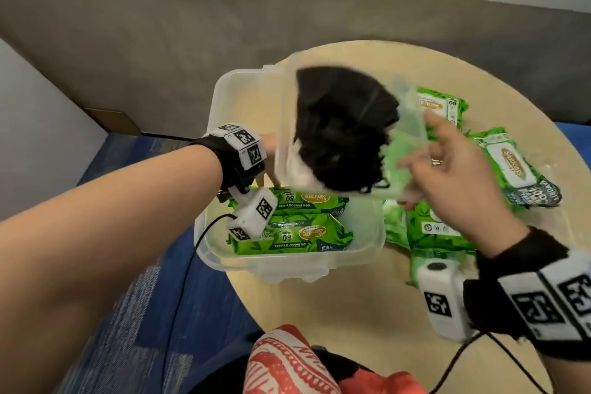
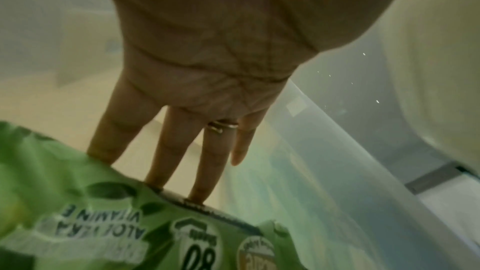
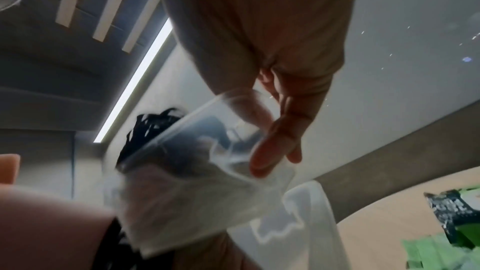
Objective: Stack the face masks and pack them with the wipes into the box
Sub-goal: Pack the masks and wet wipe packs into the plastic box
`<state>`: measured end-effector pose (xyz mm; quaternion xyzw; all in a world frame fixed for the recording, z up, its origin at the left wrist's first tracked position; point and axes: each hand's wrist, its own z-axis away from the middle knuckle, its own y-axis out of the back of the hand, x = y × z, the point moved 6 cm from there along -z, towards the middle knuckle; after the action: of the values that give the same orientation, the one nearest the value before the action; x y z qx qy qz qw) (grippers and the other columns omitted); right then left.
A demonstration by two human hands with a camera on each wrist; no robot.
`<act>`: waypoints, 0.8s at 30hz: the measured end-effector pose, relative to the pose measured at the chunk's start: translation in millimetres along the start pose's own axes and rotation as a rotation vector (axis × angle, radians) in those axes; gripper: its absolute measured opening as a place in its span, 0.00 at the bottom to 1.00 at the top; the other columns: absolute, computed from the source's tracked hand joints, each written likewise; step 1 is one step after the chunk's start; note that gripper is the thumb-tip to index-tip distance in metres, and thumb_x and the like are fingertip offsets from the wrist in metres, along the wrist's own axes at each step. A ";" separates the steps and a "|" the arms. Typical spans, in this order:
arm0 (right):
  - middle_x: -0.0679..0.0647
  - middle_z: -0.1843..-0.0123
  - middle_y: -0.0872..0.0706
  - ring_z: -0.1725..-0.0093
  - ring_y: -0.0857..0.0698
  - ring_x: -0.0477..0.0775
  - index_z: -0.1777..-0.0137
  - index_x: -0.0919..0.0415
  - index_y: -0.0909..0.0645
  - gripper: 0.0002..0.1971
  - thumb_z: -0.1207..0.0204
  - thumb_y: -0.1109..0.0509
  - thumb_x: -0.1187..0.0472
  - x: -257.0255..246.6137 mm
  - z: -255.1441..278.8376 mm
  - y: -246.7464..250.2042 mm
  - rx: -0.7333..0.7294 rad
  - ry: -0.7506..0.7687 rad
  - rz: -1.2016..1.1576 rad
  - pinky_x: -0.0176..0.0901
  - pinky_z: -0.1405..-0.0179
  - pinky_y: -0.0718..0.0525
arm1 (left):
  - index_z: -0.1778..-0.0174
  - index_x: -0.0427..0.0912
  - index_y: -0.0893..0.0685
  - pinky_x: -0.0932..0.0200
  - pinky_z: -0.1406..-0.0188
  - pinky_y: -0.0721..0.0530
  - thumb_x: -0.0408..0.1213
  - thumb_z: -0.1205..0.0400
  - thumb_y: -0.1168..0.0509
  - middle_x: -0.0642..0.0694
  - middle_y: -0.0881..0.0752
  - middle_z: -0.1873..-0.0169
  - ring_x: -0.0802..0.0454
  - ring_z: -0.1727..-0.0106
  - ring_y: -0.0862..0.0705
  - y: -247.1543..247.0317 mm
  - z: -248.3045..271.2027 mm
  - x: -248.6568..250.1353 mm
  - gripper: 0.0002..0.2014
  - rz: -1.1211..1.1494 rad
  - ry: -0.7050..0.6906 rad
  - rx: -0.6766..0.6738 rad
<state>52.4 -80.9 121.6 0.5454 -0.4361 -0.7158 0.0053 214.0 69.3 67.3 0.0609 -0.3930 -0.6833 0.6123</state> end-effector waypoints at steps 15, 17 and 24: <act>0.62 0.55 0.17 0.59 0.25 0.57 0.18 0.58 0.50 0.33 0.21 0.43 0.71 10.4 33.3 -53.4 -0.175 0.060 0.359 0.44 0.60 0.35 | 0.24 0.29 0.37 0.59 0.36 0.26 0.52 0.17 0.40 0.36 0.29 0.30 0.39 0.23 0.33 21.6 -19.9 -8.9 0.34 0.289 -0.056 0.084; 0.60 0.56 0.21 0.57 0.28 0.56 0.17 0.58 0.52 0.34 0.21 0.43 0.71 11.5 30.0 -56.4 -0.179 0.051 0.415 0.41 0.62 0.40 | 0.29 0.32 0.28 0.69 0.64 0.17 0.39 0.13 0.45 0.40 0.26 0.39 0.40 0.30 0.24 28.4 -23.0 -15.5 0.20 0.199 -0.012 0.037; 0.63 0.38 0.27 0.55 0.25 0.60 0.17 0.58 0.61 0.34 0.20 0.48 0.68 14.3 34.0 -78.5 -0.344 0.040 0.802 0.48 0.60 0.31 | 0.46 0.37 0.17 0.56 0.63 0.18 0.45 0.14 0.44 0.43 0.16 0.57 0.45 0.65 0.17 43.8 -23.7 -11.8 0.16 -0.058 -0.052 0.006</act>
<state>56.7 -18.1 61.9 0.3377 -0.4875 -0.7087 0.3822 264.8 71.4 73.1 0.0563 -0.4088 -0.7011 0.5815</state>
